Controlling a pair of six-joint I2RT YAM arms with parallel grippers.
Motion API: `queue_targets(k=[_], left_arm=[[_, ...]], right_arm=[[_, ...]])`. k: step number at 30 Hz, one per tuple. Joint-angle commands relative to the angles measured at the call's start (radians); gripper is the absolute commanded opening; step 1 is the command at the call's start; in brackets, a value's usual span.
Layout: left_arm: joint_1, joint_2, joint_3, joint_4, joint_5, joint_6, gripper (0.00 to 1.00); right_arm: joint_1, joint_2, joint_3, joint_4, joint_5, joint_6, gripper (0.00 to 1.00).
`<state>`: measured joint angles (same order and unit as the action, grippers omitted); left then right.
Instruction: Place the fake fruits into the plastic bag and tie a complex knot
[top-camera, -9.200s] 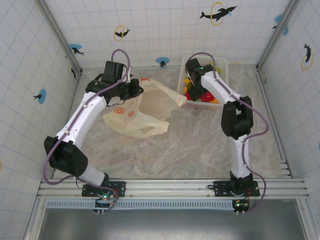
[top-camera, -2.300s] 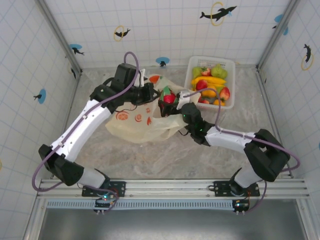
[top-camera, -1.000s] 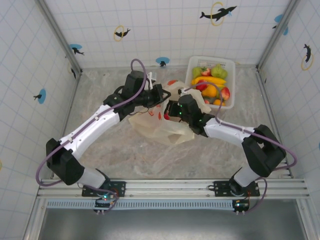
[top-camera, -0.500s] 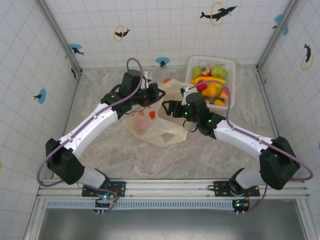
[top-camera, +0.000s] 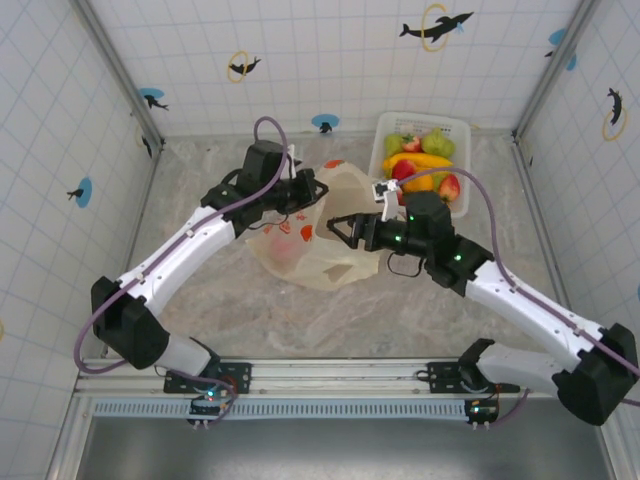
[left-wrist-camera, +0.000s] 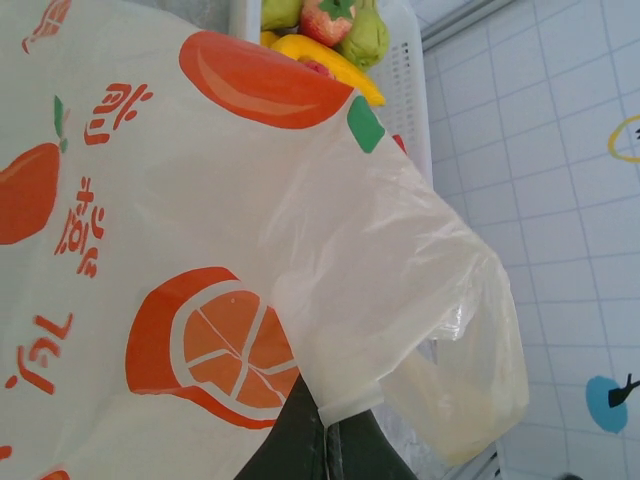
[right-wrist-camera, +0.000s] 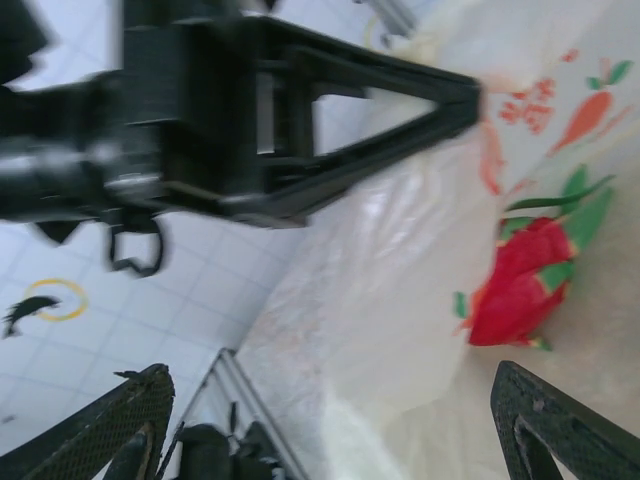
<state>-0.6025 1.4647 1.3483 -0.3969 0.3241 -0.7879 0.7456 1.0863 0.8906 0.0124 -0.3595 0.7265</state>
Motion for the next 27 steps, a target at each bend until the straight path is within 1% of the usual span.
queue_targets(k=[1, 3, 5, 7, 8, 9, 10, 11, 13, 16, 18, 23, 25, 27], left_arm=[[0.012, 0.008, 0.0, -0.02, -0.01, 0.031, 0.0], [0.016, 0.007, 0.002, -0.021, -0.008, 0.037, 0.0], [0.019, 0.007, 0.004, -0.027, -0.007, 0.046, 0.0], [0.026, 0.005, 0.008, -0.039, -0.007, 0.059, 0.0], [0.031, 0.003, 0.009, -0.044, -0.005, 0.064, 0.0], [0.037, 0.0, 0.009, -0.046, -0.001, 0.069, 0.0], [0.046, -0.003, 0.01, -0.05, 0.002, 0.073, 0.0], [0.049, -0.005, 0.012, -0.057, 0.004, 0.077, 0.0], [0.06, -0.009, 0.015, -0.073, 0.004, 0.088, 0.0], [0.081, -0.01, 0.026, -0.092, 0.009, 0.102, 0.0], [0.091, -0.006, 0.033, -0.095, 0.013, 0.108, 0.0], [0.105, 0.009, 0.063, -0.104, 0.025, 0.12, 0.0], [0.107, 0.018, 0.08, -0.11, 0.03, 0.13, 0.0], [0.11, 0.026, 0.099, -0.121, 0.032, 0.139, 0.0]], right_arm=[[-0.013, -0.052, 0.046, 0.041, -0.114, 0.031, 0.84], [-0.038, -0.088, 0.087, -0.017, -0.094, -0.003, 0.85], [-0.091, -0.114, 0.162, -0.167, -0.023, -0.105, 0.88], [-0.159, -0.118, 0.231, -0.349, 0.096, -0.222, 0.92], [-0.181, -0.111, 0.261, -0.418, 0.176, -0.269, 0.93], [-0.207, -0.096, 0.285, -0.485, 0.268, -0.32, 0.94], [-0.231, -0.076, 0.306, -0.536, 0.33, -0.364, 0.95], [-0.254, -0.053, 0.324, -0.575, 0.365, -0.395, 0.95], [-0.321, -0.002, 0.338, -0.609, 0.375, -0.434, 0.96], [-0.446, 0.092, 0.327, -0.595, 0.312, -0.451, 0.95], [-0.497, 0.167, 0.339, -0.595, 0.314, -0.485, 0.94], [-0.533, 0.414, 0.458, -0.633, 0.445, -0.627, 0.95], [-0.538, 0.516, 0.519, -0.651, 0.459, -0.674, 0.95], [-0.539, 0.621, 0.606, -0.705, 0.45, -0.736, 0.95]])
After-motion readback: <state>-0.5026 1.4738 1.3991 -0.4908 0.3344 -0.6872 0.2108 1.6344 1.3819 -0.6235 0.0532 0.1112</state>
